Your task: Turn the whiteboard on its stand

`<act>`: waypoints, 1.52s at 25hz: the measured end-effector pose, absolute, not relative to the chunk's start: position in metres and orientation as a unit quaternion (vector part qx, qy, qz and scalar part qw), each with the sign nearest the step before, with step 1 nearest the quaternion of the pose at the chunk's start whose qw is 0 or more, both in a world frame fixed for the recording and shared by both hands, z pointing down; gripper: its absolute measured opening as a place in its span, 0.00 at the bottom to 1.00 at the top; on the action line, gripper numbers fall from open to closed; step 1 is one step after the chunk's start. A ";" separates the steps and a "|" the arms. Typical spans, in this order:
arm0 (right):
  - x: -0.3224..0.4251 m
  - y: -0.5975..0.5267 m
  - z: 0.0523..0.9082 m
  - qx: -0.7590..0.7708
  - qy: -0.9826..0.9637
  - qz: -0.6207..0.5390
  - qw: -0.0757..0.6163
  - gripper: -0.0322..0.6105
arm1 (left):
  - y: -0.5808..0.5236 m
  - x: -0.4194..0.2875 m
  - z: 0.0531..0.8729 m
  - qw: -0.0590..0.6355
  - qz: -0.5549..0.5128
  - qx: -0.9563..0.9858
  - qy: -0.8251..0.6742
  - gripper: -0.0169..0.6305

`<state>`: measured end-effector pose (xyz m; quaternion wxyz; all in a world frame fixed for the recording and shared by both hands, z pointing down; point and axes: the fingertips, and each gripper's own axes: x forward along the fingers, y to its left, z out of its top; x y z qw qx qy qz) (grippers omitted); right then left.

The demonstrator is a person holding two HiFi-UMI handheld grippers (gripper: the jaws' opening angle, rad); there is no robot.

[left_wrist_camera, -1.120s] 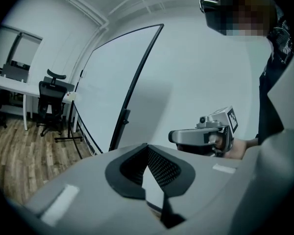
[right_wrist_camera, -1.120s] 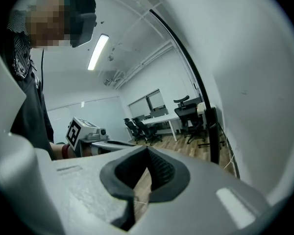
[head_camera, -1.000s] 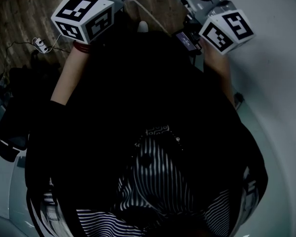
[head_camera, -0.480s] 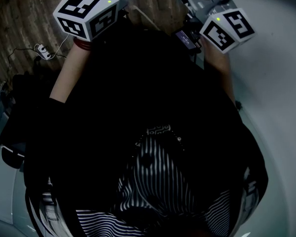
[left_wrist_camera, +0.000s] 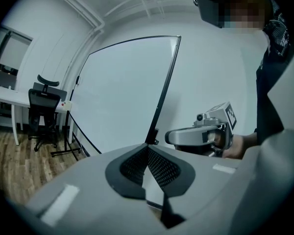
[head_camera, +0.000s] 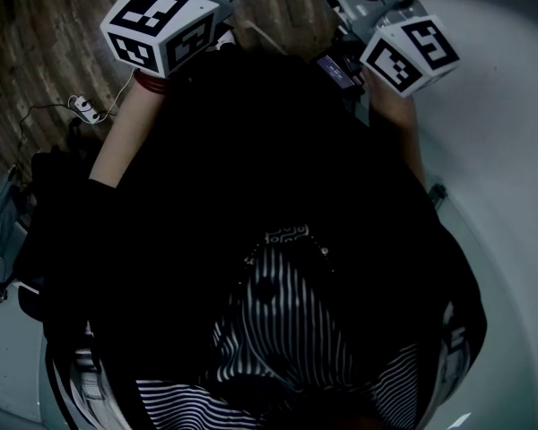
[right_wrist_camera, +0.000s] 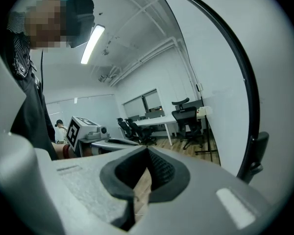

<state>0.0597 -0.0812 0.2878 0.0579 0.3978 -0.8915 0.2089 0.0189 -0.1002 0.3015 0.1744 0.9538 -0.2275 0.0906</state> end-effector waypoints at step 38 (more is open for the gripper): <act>0.082 -0.062 0.278 0.456 -0.863 0.206 0.068 0.05 | -0.092 0.051 0.278 0.161 0.056 0.971 -0.168 0.03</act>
